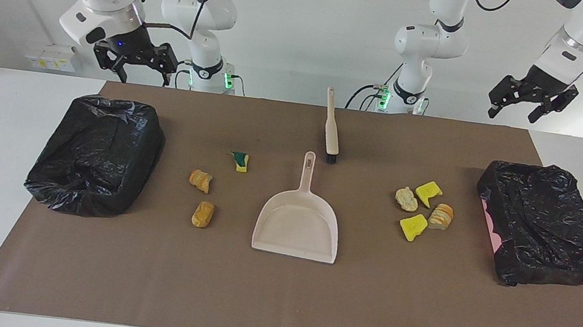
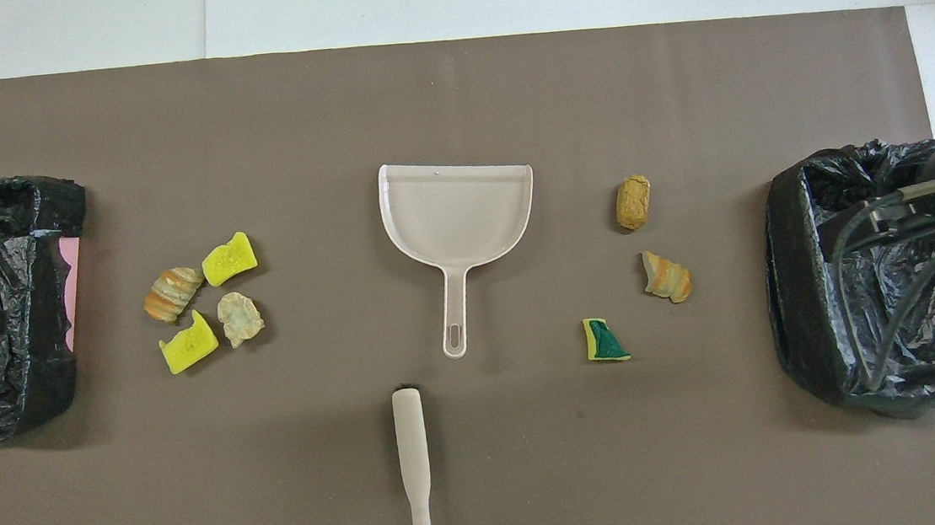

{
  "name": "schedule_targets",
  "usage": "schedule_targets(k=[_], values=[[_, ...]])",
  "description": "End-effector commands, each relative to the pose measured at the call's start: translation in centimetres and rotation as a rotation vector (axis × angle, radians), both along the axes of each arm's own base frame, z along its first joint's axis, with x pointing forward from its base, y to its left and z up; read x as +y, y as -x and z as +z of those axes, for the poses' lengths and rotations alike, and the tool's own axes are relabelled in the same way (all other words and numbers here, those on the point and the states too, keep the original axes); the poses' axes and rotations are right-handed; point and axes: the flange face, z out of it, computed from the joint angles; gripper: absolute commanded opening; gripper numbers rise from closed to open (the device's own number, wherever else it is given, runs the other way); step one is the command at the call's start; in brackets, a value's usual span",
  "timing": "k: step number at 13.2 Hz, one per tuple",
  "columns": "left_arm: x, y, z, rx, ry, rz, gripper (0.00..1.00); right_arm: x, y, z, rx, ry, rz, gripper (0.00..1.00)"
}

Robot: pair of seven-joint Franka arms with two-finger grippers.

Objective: Sweep and dump trash in bin

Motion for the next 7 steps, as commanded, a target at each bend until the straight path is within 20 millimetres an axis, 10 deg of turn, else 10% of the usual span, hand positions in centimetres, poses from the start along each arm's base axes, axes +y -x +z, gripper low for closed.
schedule_targets(k=[1,7], values=[[0.3,0.6,0.3,0.005,-0.016,0.000,1.00,3.5,-1.7,-1.6,-0.019,-0.020,-0.024,1.00],[0.3,0.6,0.3,0.004,-0.016,0.000,1.00,13.6,-4.6,-8.2,-0.065,-0.033,-0.050,1.00]])
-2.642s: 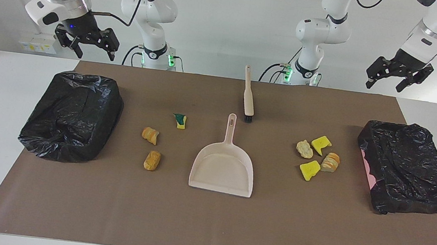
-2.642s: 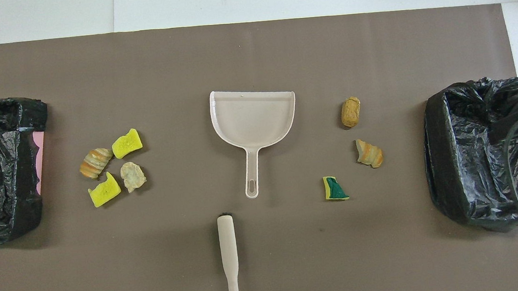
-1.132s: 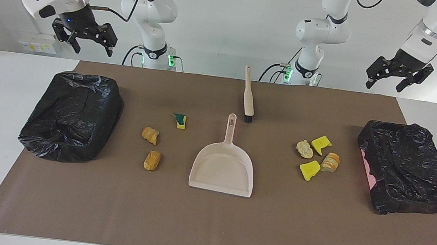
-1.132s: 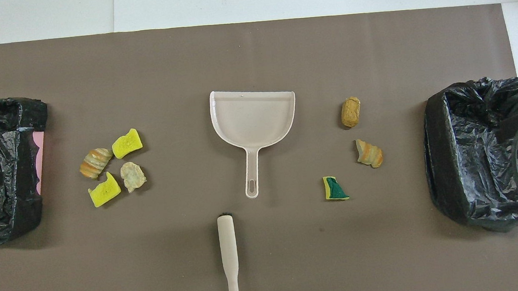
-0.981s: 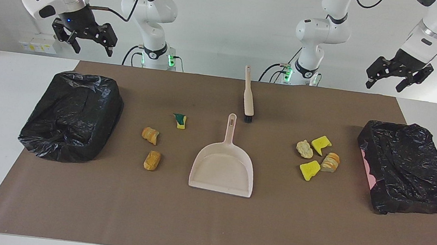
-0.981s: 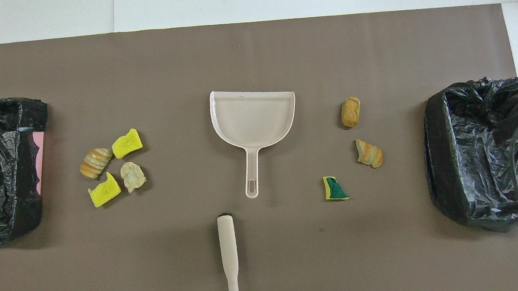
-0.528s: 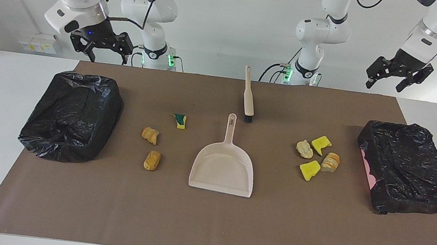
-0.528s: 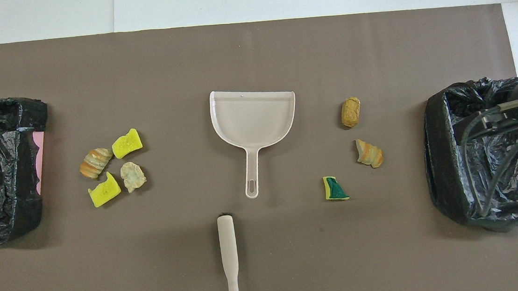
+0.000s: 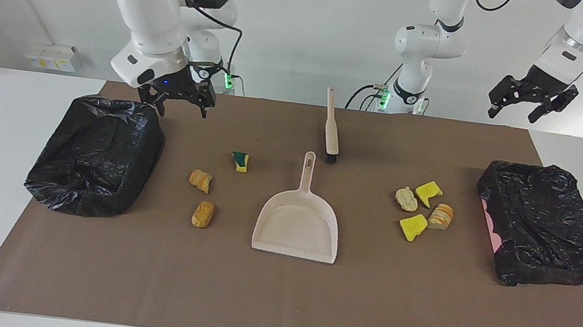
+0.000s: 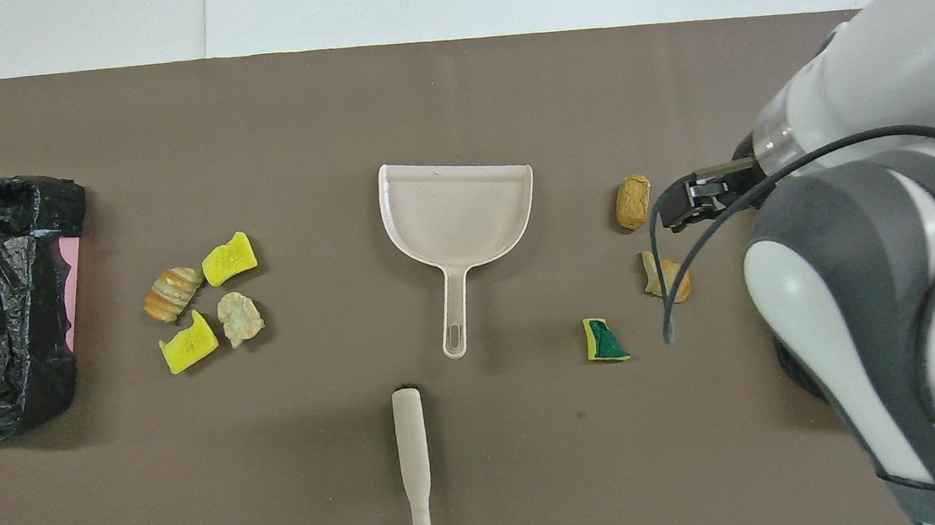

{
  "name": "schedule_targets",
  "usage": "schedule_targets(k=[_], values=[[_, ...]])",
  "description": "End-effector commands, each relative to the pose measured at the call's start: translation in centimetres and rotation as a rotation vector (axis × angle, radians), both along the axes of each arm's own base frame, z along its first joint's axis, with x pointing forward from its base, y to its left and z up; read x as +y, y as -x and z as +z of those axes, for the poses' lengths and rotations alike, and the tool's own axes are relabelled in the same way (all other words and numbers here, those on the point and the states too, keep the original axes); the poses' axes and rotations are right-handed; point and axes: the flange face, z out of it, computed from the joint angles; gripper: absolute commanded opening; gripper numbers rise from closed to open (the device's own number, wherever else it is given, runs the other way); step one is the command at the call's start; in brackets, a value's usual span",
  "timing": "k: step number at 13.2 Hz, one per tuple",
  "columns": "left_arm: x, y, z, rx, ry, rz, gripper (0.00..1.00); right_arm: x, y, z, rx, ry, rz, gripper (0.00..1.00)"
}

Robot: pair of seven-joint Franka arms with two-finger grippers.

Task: Sweep and dump trash in bin
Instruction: 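Reach the right gripper to the beige dustpan handle and grasp it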

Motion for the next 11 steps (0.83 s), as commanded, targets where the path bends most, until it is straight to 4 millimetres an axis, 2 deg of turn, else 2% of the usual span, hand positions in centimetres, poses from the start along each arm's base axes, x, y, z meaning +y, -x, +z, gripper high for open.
schedule_targets(k=[1,3,4,7,11], values=[[0.4,0.6,0.3,0.004,-0.016,0.001,1.00,5.1,-1.0,-3.8,-0.013,-0.010,-0.046,1.00],[0.4,0.6,0.3,0.005,-0.016,0.001,1.00,8.7,-1.3,-7.0,-0.025,0.002,-0.071,1.00],[0.3,0.6,0.3,0.005,-0.016,0.000,1.00,9.6,-1.4,-8.0,-0.038,-0.002,-0.088,1.00],[0.3,0.6,0.3,0.004,-0.016,0.000,1.00,14.6,-1.0,-11.0,-0.063,-0.015,-0.153,1.00],[0.3,0.6,0.3,0.005,-0.016,0.000,1.00,21.9,1.4,-16.2,-0.059,-0.007,-0.206,1.00]])
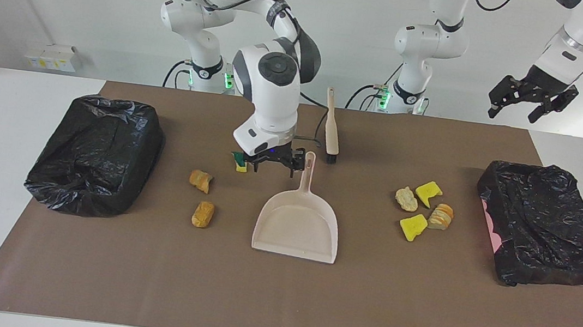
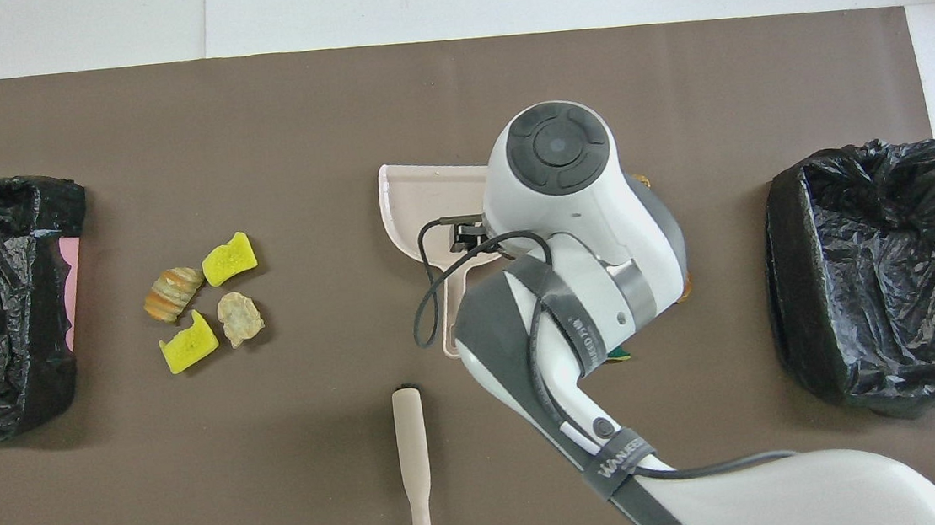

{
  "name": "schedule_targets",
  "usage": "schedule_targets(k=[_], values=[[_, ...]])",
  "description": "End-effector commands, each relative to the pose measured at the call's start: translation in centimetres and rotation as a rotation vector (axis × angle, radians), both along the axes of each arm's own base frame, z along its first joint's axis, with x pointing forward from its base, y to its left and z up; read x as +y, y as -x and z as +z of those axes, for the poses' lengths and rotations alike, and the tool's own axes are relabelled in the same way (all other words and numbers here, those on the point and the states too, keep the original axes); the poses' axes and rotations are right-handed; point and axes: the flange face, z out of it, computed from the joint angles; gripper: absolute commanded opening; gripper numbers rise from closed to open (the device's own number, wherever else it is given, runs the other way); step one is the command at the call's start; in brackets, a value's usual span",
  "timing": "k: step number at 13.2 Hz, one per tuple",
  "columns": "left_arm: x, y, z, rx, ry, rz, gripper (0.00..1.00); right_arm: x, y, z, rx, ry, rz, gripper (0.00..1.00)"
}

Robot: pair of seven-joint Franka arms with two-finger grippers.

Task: Sweep and dump trash in bin
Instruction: 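Reach the right gripper to the beige dustpan handle and grasp it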

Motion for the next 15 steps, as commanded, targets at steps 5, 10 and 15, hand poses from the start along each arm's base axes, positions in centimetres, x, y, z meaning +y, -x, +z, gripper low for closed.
schedule_targets(k=[5,10,15], values=[[0.3,0.6,0.3,0.004,-0.016,0.000,1.00,5.9,5.1,-7.6,0.004,0.009,-0.028,1.00],[0.4,0.6,0.3,0.004,-0.016,0.001,1.00,6.0,5.3,-7.7,0.003,0.009,-0.025,0.63],[0.2,0.6,0.3,0.005,-0.015,-0.002,1.00,6.1,5.0,-7.3,-0.003,0.004,-0.027,0.00]])
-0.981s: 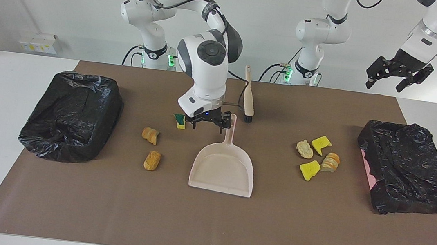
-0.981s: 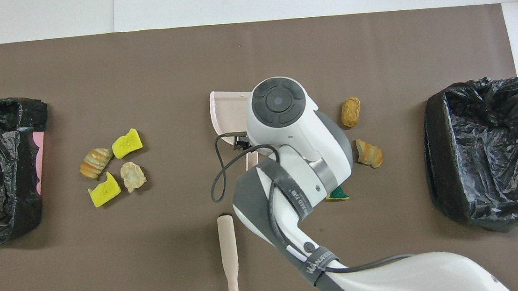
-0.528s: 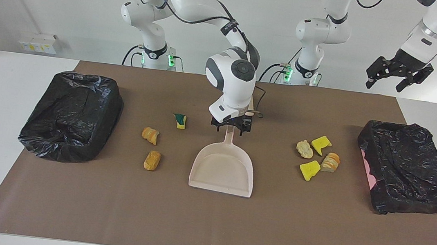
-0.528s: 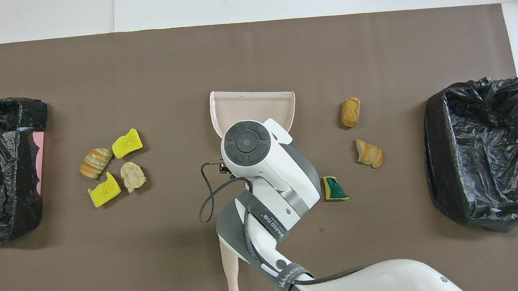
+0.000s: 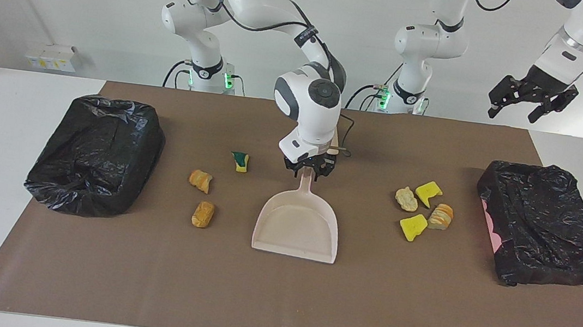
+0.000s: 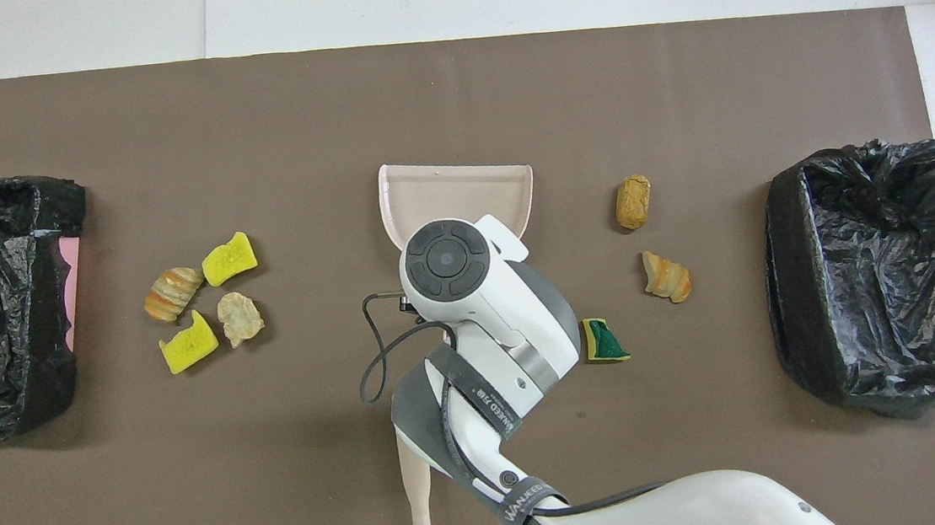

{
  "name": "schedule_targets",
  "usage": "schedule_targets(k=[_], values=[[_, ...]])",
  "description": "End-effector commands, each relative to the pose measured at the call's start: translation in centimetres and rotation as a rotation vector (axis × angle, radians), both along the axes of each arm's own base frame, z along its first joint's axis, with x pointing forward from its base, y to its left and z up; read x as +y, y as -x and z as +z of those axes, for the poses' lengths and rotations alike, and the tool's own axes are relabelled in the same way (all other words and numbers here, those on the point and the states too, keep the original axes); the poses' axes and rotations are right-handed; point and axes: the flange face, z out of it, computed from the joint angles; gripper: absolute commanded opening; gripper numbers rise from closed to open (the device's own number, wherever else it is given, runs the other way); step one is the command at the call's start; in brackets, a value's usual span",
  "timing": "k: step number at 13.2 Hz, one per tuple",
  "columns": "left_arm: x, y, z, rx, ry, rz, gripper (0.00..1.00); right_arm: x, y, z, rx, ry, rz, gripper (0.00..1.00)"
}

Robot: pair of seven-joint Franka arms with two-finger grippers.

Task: Sweep and dump trash in bin
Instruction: 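Reach the right gripper to the beige dustpan handle and grasp it, then drag the dustpan toward the trash while the left gripper reaches the brush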

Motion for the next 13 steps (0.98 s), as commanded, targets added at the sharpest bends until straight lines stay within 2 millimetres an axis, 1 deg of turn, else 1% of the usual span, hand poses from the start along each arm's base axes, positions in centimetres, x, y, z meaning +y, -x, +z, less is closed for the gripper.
schedule_targets(k=[1,3,5,7,8,9,10,11,12,13], values=[[0.3,0.6,0.3,0.003,-0.016,0.000,1.00,-0.3,-0.1,0.9,-0.024,-0.011,-0.011,0.00],[0.3,0.6,0.3,0.006,-0.016,0.001,1.00,-0.7,-1.1,2.6,-0.041,-0.015,0.004,0.00],[0.2,0.5,0.3,0.002,-0.015,-0.003,1.00,-1.6,-1.3,5.2,-0.055,-0.013,0.065,0.00],[0.0,0.4,0.1,-0.010,-0.013,-0.013,1.00,-3.9,-2.0,7.6,-0.051,-0.015,0.151,0.00],[-0.4,0.2,0.1,-0.030,-0.010,-0.008,1.00,-4.5,-1.7,9.1,-0.048,-0.023,0.208,0.00],[-0.9,0.0,-0.1,-0.050,-0.006,-0.014,1.00,-5.4,-1.6,10.2,-0.040,-0.019,0.264,0.00],[-1.5,-0.1,-0.9,-0.044,-0.006,-0.021,1.00,-6.0,-1.3,11.2,-0.031,-0.015,0.330,0.00],[-2.9,0.4,-1.6,-0.032,-0.008,-0.036,1.00,-6.6,-1.0,12.1,-0.018,-0.011,0.402,0.00],[-4.6,1.0,-2.4,-0.015,-0.009,-0.039,1.00,-7.7,-1.1,12.8,-0.004,-0.008,0.468,0.00],[-6.1,1.7,-3.2,-0.009,-0.012,-0.022,1.00,-8.3,-1.0,13.2,0.008,-0.005,0.540,0.00]])
